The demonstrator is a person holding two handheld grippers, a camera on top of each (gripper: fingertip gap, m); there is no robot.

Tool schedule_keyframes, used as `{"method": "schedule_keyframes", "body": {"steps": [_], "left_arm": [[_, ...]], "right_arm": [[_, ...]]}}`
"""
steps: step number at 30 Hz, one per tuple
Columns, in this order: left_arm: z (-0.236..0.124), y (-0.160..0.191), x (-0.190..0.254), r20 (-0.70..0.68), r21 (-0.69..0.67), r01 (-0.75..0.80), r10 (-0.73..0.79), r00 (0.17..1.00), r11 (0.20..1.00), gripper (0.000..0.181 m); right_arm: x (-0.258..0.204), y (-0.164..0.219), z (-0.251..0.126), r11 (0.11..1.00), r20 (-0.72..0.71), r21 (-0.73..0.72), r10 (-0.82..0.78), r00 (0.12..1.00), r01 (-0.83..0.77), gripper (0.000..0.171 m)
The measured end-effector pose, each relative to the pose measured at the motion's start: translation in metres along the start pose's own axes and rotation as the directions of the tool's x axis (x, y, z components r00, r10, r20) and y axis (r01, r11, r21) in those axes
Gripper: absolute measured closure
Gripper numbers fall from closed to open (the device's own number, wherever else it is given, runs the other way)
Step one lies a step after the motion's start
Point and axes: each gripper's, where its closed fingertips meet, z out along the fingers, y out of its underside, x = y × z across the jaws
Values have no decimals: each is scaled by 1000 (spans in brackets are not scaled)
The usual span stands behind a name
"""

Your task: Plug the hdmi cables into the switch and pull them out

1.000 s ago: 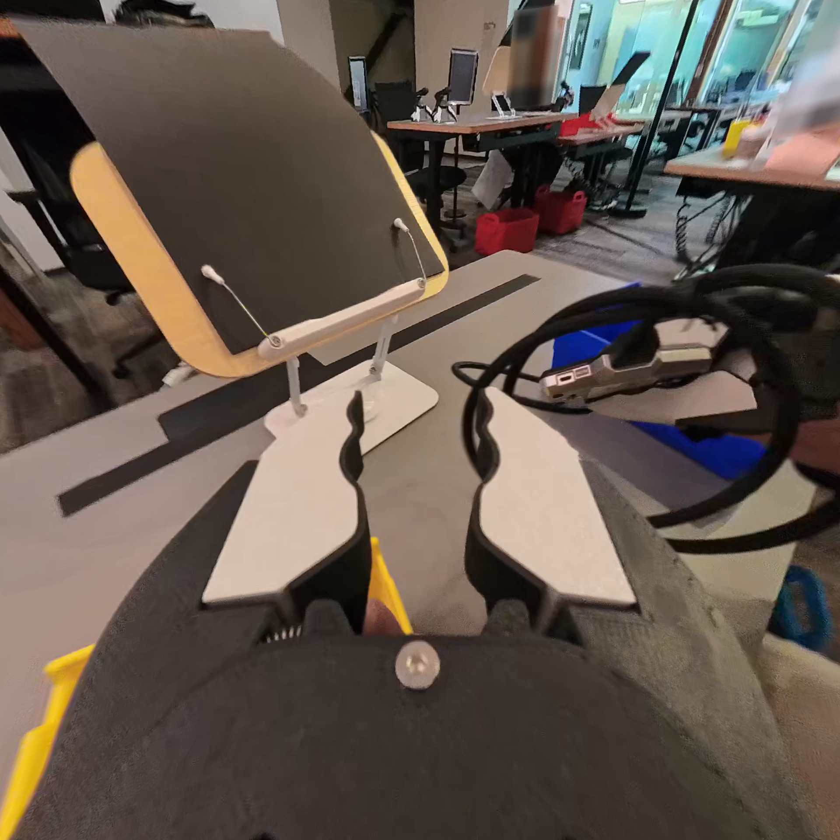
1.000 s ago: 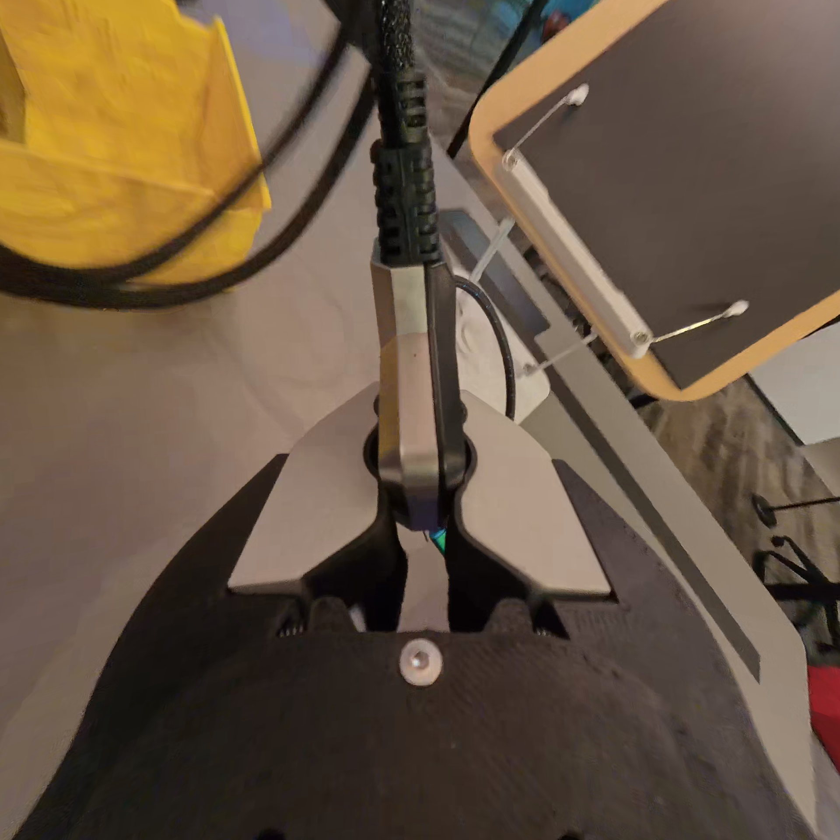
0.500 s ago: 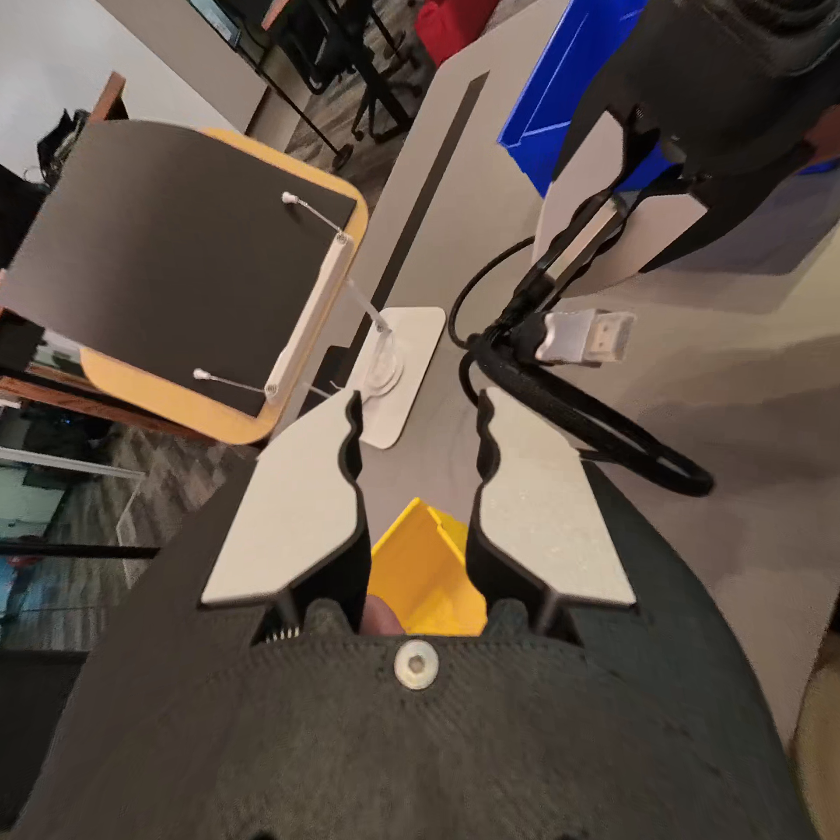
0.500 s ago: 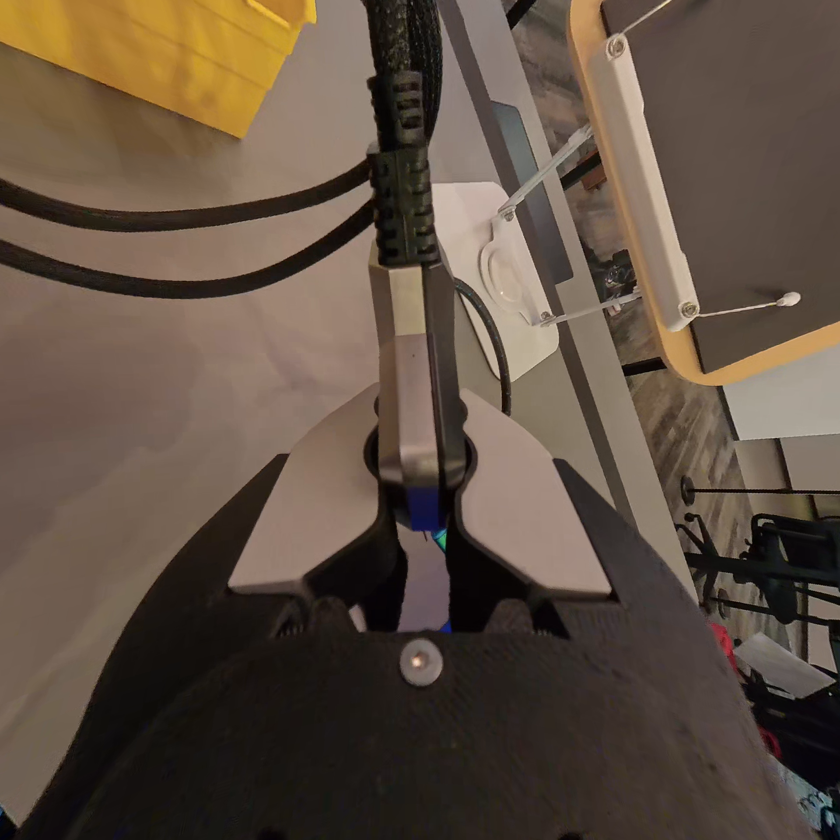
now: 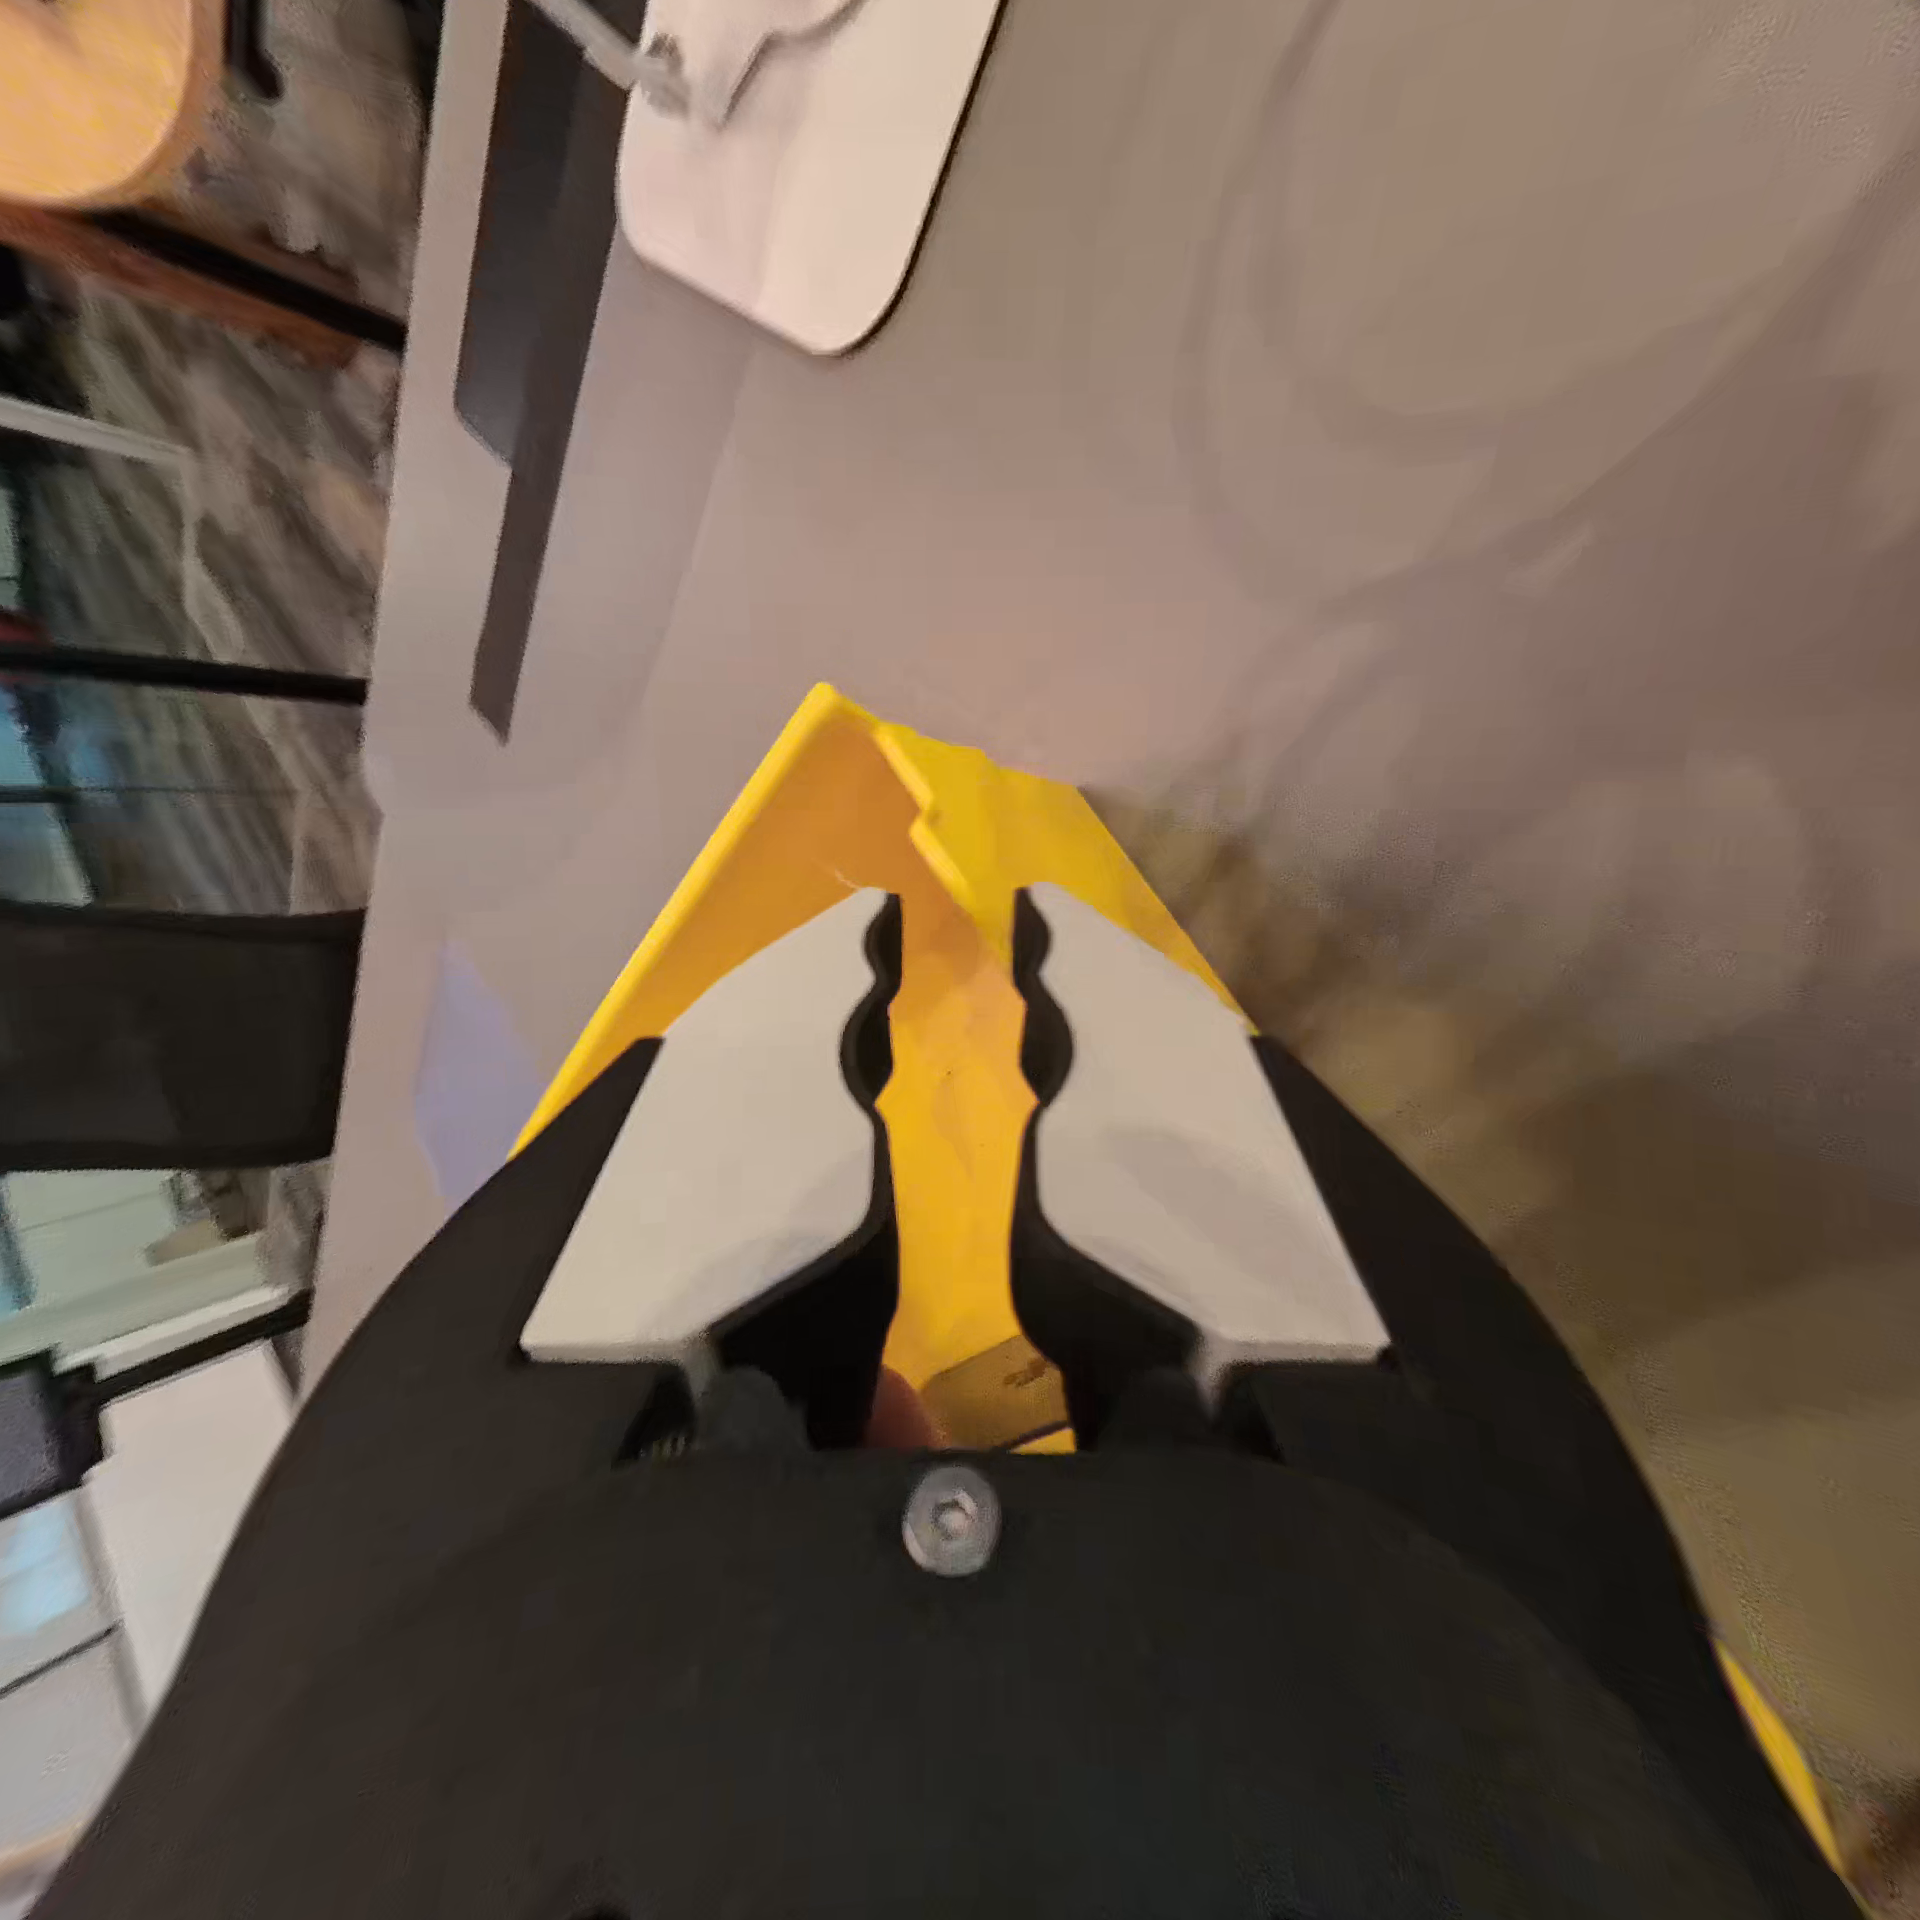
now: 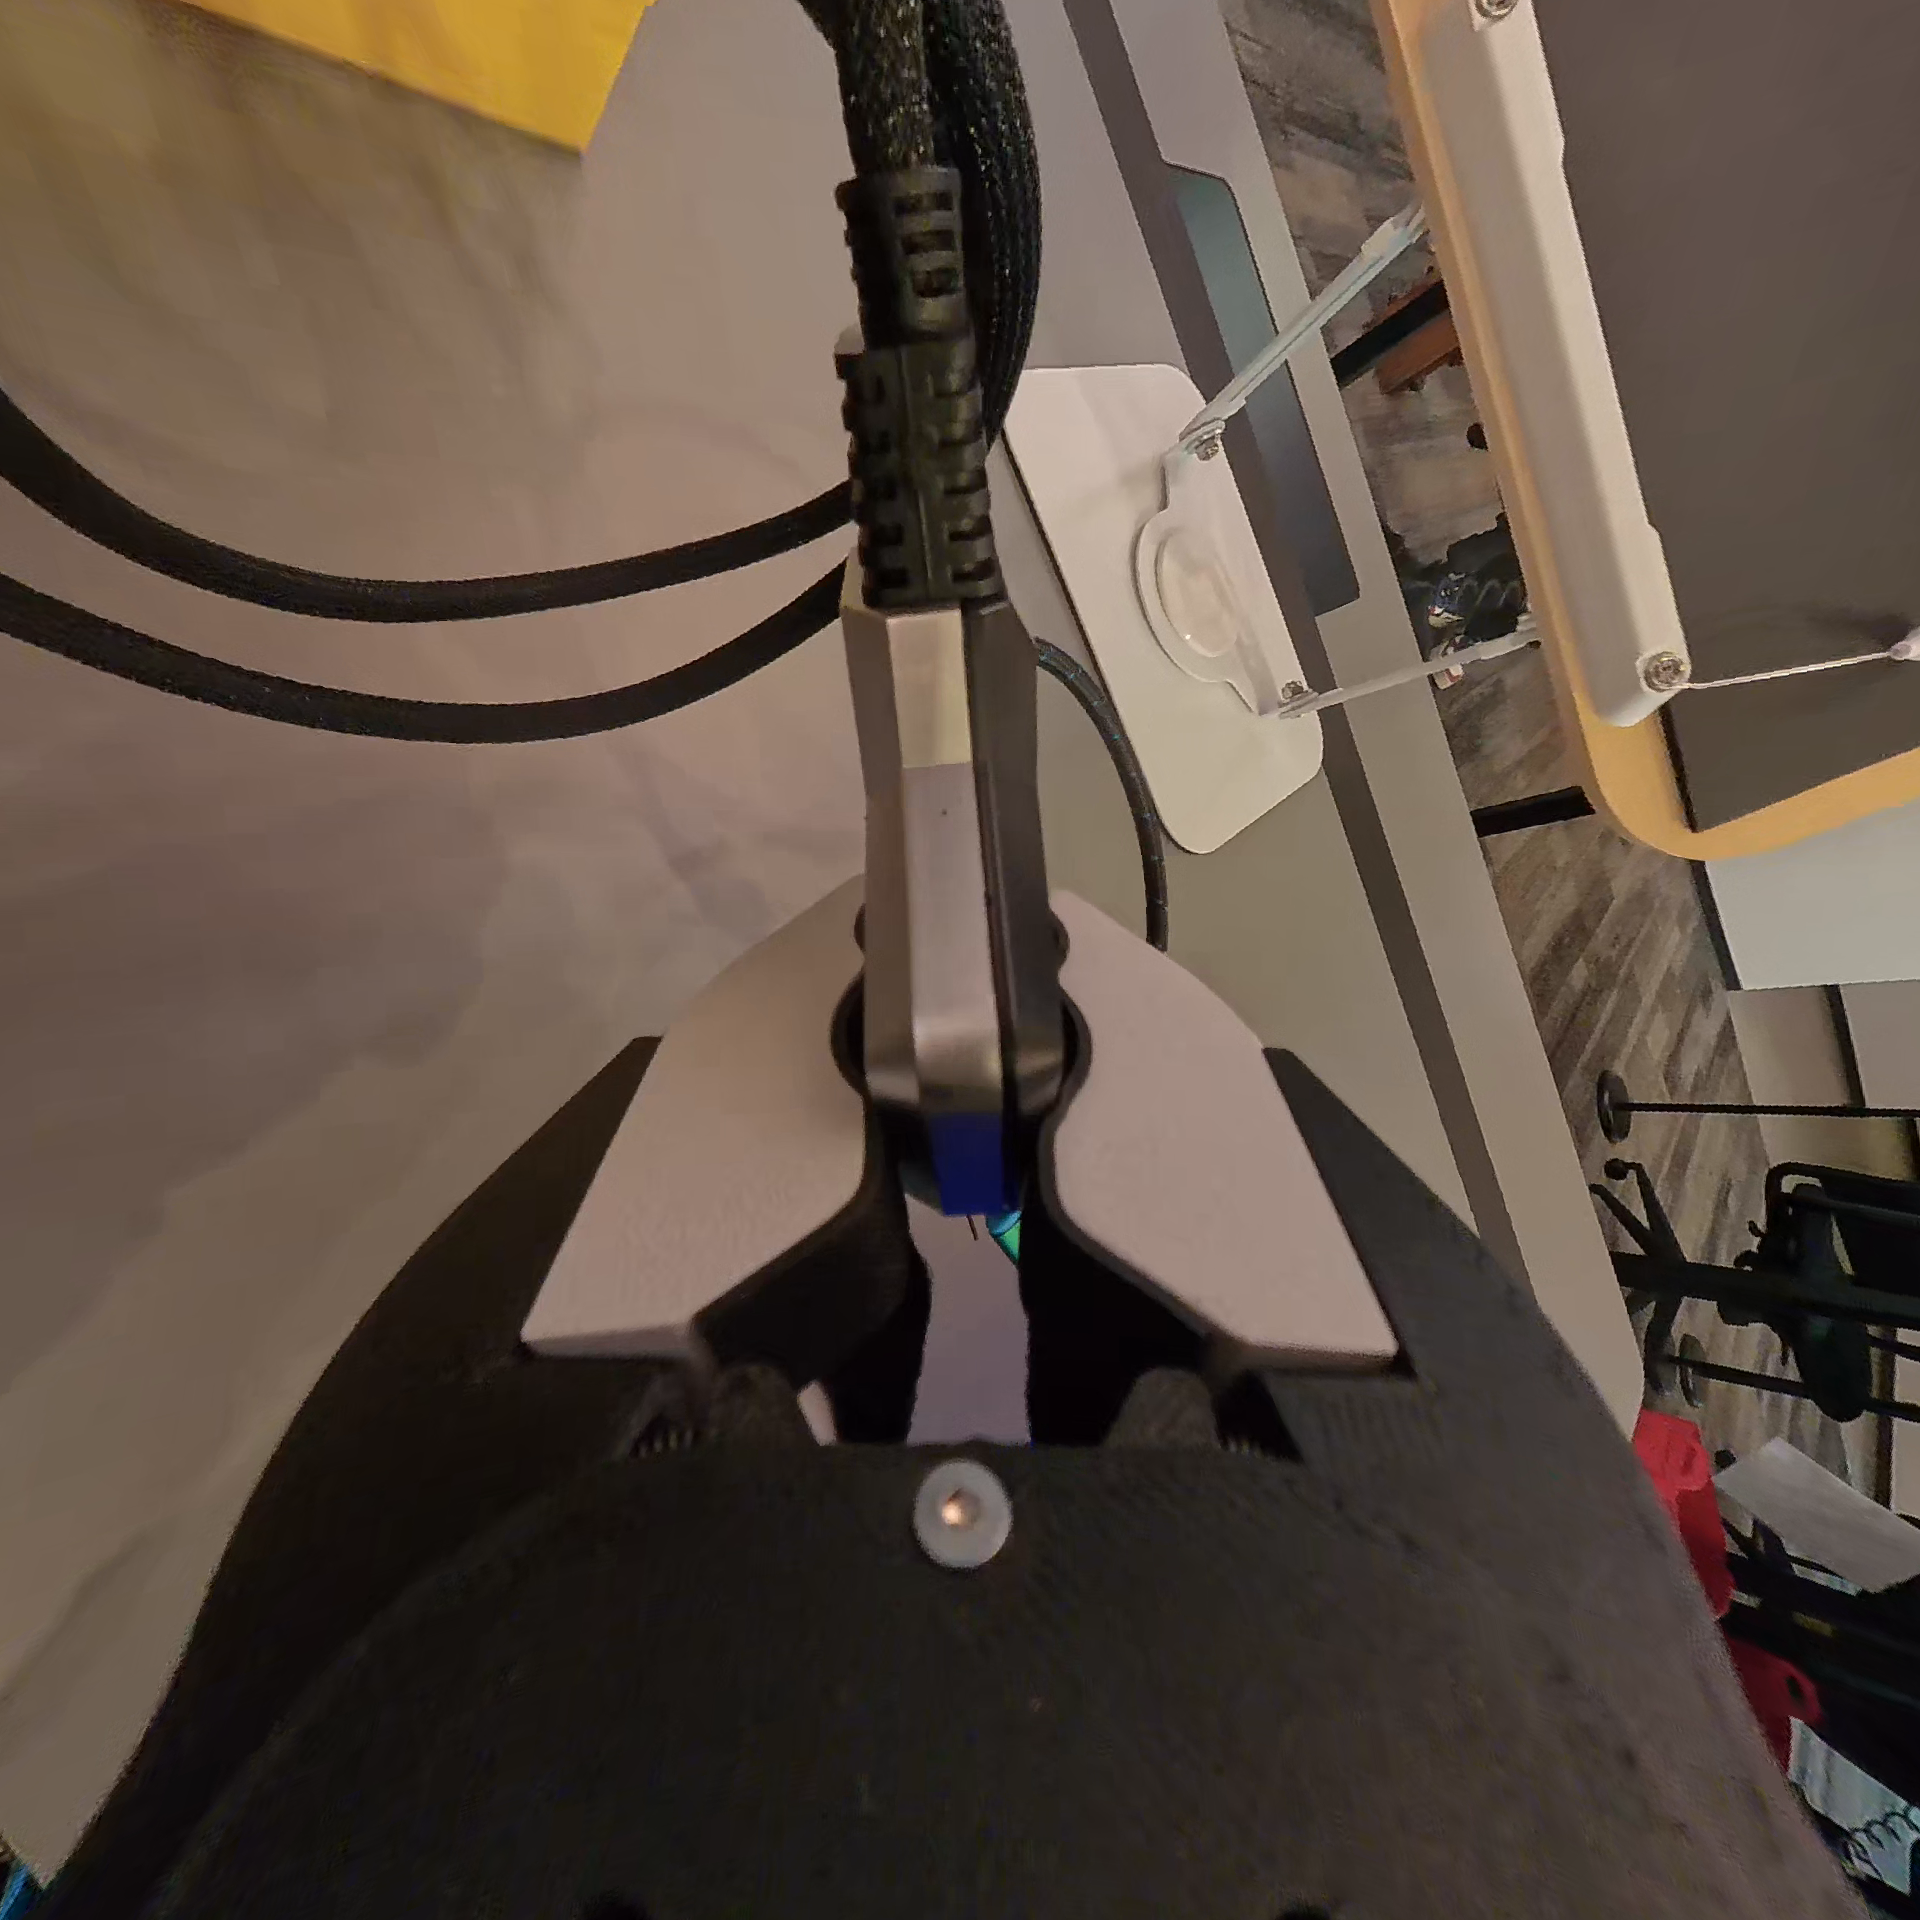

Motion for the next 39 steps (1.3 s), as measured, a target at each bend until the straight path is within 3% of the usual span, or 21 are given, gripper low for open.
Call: {"method": "schedule_keyframes", "body": {"steps": [2, 5, 9, 12, 14, 18, 22, 28, 32, 39], "left_arm": [[7, 9, -12, 44, -18, 6, -5, 999, 1000, 172], [13, 16, -22, 11, 12, 52, -52, 999, 999, 165], [12, 20, -45, 66, 58, 51, -54, 996, 997, 156], [-32, -21, -58, 87, 307, 72, -103, 991, 949, 148], [-79, -65, -43, 29, 492, 51, -75, 997, 869, 142], [-147, -130, 19, -57, 664, -77, 153, 987, 744, 136], [-126, -136, 73, -50, 568, -314, 413, 909, 761, 128], [-85, -129, 97, -65, 485, -435, 527, 847, 759, 127], [-84, -135, 109, -74, 547, -397, 515, 854, 737, 144], [-94, -134, 114, -81, 623, -365, 522, 849, 691, 149]], "right_arm": [[-2, 0, 1, 1000, 5, 1, -8, 1000, 8, 151], [-4, -1, 2, 1000, -1, 3, -27, 1000, 27, 150], [0, -3, 0, 996, -47, -5, -90, 995, 90, 151], [0, -6, 0, 983, -92, -32, -182, 979, 180, 150], [-4, -8, 2, 974, -97, -50, -223, 970, 219, 150], [-14, -18, 4, 960, -94, -46, -281, 955, 277, 149], [-21, -25, 2, 953, -93, -37, -302, 949, 300, 148], [-33, -33, 1, 939, -72, -17, -345, 936, 345, 148], [-35, -42, -2, 939, -90, 1, -343, 935, 345, 148], [-37, -56, -9, 929, -125, 78, -350, 928, 361, 149]]}}
